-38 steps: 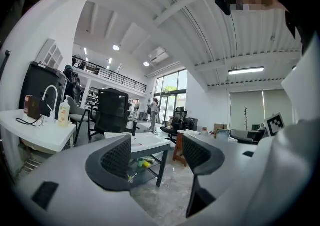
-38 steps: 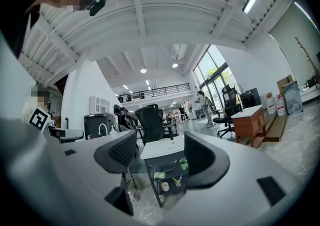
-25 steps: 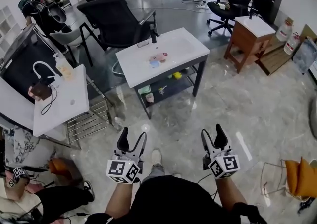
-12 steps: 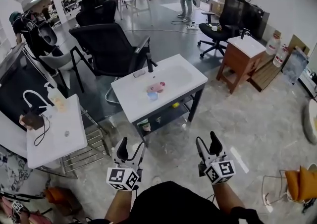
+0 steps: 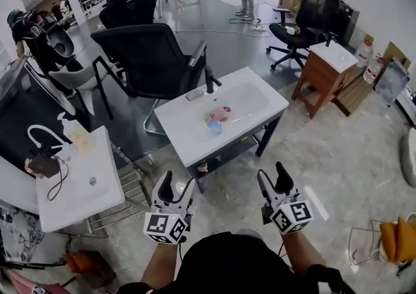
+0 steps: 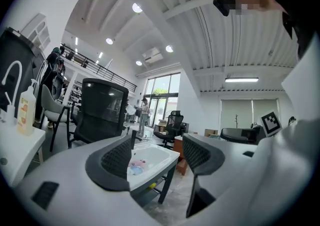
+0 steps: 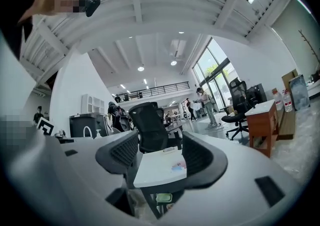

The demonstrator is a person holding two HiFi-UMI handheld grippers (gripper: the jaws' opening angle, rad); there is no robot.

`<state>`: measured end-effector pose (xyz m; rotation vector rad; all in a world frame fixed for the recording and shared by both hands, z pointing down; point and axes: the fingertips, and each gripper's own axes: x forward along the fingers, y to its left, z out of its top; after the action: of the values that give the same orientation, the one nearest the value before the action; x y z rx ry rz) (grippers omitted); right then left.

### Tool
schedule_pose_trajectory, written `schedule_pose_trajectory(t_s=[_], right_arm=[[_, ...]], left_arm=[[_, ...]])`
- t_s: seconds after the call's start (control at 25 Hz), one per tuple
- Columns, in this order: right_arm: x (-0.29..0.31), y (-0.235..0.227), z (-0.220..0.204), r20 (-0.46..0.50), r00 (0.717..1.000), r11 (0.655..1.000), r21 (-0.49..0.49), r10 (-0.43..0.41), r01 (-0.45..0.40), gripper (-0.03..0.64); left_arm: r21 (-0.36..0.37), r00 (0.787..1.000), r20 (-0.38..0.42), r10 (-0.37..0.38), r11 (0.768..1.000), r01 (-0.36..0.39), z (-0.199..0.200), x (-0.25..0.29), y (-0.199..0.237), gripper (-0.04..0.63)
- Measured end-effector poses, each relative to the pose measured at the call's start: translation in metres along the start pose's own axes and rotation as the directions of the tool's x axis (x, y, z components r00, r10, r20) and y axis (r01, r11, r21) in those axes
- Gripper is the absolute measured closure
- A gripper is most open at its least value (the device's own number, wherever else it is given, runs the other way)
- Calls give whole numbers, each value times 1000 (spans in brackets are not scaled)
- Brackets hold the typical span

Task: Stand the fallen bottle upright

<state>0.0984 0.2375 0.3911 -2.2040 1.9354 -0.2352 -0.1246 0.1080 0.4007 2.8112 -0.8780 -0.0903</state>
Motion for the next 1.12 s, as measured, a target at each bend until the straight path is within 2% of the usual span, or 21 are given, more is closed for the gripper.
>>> schedule_pose_trajectory(t_s=[0.28,0.64,0.84,1.12], right_arm=[[42,-11,-1,-35,999,1000,-24,15,-16,331],[160,-48,-16,-91,984,987,-27,154,-157,334],[223,-81,-4,-78,976,978,-26,203,-205,334],[279,-126,-13,-120,959,966,19,257,-256,336]], left_arm=[[-22,1000,-19,11,1000,-11,-4,31,20,272],[24,986,-11,164,986,-164,0,95,69,272],[76,981,-16,193,979,-192,12,152,78,272],[80,973,-44,226,972,-222,5,217,80,272]])
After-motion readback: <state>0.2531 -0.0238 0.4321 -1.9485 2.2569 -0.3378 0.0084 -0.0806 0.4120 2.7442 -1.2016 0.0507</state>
